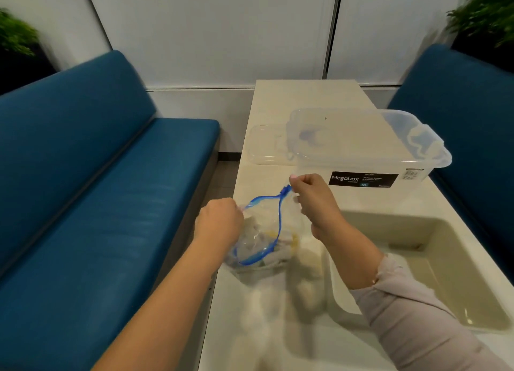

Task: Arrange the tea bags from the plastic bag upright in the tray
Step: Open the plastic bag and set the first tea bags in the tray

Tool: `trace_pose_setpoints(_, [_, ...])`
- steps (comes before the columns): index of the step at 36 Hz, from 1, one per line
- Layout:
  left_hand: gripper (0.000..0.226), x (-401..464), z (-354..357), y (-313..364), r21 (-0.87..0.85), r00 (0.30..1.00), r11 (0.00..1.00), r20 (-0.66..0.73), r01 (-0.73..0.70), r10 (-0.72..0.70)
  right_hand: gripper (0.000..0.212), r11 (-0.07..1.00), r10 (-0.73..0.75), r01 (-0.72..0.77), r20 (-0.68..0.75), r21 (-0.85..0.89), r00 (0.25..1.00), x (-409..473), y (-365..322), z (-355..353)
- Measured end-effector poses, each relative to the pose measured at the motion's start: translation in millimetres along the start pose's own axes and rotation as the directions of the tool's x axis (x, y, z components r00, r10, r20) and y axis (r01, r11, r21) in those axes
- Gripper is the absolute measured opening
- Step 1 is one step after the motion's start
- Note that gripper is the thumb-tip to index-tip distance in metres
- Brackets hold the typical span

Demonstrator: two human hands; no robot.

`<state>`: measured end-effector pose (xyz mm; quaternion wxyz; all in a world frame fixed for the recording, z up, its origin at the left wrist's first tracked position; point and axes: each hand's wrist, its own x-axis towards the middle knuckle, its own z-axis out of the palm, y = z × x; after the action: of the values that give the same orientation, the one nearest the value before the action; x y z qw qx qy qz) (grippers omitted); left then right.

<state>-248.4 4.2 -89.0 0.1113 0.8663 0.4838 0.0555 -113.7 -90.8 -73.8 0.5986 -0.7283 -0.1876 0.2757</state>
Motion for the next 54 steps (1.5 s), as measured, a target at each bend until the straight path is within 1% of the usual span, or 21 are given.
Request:
trace_pose_setpoints(3, [0.022, -6, 3, 2, -0.046, 0.995, 0.995, 0.061, 0.086, -0.083, 0.02, 0.995, -0.094, 0.092, -0.047, -0.046, 0.994, -7, -2, 2])
trace_pose_setpoints(5, [0.021, -11, 6, 3, -0.056, 0.99, 0.993, 0.099, 0.107, -0.101, 0.028, 0.983, -0.145, 0.139, -0.039, -0.123, 0.989, -11, 1, 5])
trace_pose_setpoints(8, [0.023, -16, 7, 6, -0.015, 0.984, 0.994, 0.144, 0.113, -0.109, 0.046, 0.94, -0.183, 0.178, 0.01, -0.29, 0.983, -18, 9, 11])
trace_pose_setpoints(11, [0.026, -17, 0, 7, 0.025, 0.976, 0.997, 0.202, 0.071, -0.075, 0.044, 0.894, -0.234, 0.218, 0.007, -0.391, 0.972, -21, 19, 15])
trace_pose_setpoints(14, [0.054, -13, -11, 6, -0.042, 0.961, 0.999, 0.277, 0.015, -0.003, 0.032, 0.911, -0.219, 0.198, -0.02, -0.361, 0.975, -20, 26, 15])
trace_pose_setpoints(16, [0.067, -6, -16, 7, -0.135, 0.971, 0.989, 0.221, -0.061, 0.09, 0.024, 0.925, -0.218, 0.193, -0.039, -0.327, 0.975, -18, 28, 15])
trace_pose_setpoints(19, [0.052, 7, -11, 17, -0.304, 0.961, 0.925, 0.084, -0.229, 0.265, 0.016, 0.943, -0.216, 0.192, -0.061, -0.273, 0.974, -17, 29, 15])
trace_pose_setpoints(21, [0.039, 13, -5, 24, -0.417, 0.944, 0.868, 0.065, -0.269, 0.323, 0.011, 0.954, -0.187, 0.165, -0.066, -0.251, 0.98, -14, 30, 15])
trace_pose_setpoints(23, [0.028, 16, 0, 28, -0.461, 0.938, 0.84, 0.047, -0.286, 0.345, 0.007, 0.974, -0.134, 0.12, -0.059, -0.19, 0.989, -12, 31, 13])
trace_pose_setpoints(28, [0.018, 26, 4, 27, -0.528, 0.938, 0.815, 0.094, -0.237, 0.333, 0.017, 0.999, 0.004, -0.004, 0.003, 0.035, 1.0, -12, 31, 4])
trace_pose_setpoints(33, [0.029, 23, 6, 26, -0.677, 0.936, 0.724, 0.155, -0.132, 0.315, 0.02, 0.99, 0.086, -0.096, 0.091, 0.108, 0.992, -15, 26, 2])
trace_pose_setpoints(35, [0.031, 23, 8, 25, -0.75, 0.934, 0.662, 0.222, -0.021, 0.281, 0.021, 0.983, 0.126, -0.14, 0.117, 0.116, 0.985, -15, 23, 2])
trace_pose_setpoints(37, [0.032, 24, 9, 21, -0.818, 0.899, 0.548, 0.36, 0.175, 0.251, 0.021, 0.969, 0.177, -0.199, 0.15, 0.149, 0.973, -13, 22, 1])
trace_pose_setpoints(38, [0.032, 25, 11, 19, -0.84, 0.868, 0.459, 0.433, 0.29, 0.244, 0.021, 0.959, 0.198, -0.225, 0.164, 0.17, 0.966, -13, 21, 1])
trace_pose_setpoints(40, [0.033, 25, 13, 16, -0.833, 0.796, 0.216, 0.551, 0.509, 0.25, 0.02, 0.953, 0.224, -0.252, 0.172, 0.169, 0.959, -12, 21, 2])
trace_pose_setpoints(42, [0.037, 26, 19, 12, -0.765, 0.735, 0.016, 0.624, 0.644, 0.266, 0.018, 0.958, 0.239, -0.259, 0.153, 0.121, 0.959, -11, 23, 3])
trace_pose_setpoints(44, [0.04, 25, 25, 8, -0.692, 0.681, -0.087, 0.669, 0.717, 0.296, 0.017, 0.951, 0.266, -0.284, 0.15, 0.119, 0.952, -10, 25, 3])
trace_pose_setpoints(47, [0.041, 25, 33, 4, -0.553, 0.616, -0.272, 0.723, 0.787, 0.312, 0.022, 0.891, 0.328, -0.379, 0.223, 0.25, 0.918, -10, 23, 2])
trace_pose_setpoints(49, [0.041, 24, 38, 0, -0.462, 0.579, -0.368, 0.742, 0.807, 0.338, 0.026, 0.785, 0.377, -0.471, 0.292, 0.402, 0.879, -11, 20, 3])
trace_pose_setpoints(51, [0.047, 24, 45, -6, -0.387, 0.549, -0.421, 0.737, 0.821, 0.393, 0.023, 0.656, 0.431, -0.542, 0.329, 0.524, 0.84, -11, 19, 3])
trace_pose_setpoints(54, [0.052, 22, 48, -16, -0.275, 0.514, -0.482, 0.711, 0.832, 0.481, 0.023, 0.52, 0.493, -0.592, 0.349, 0.616, 0.797, -11, 22, 7])
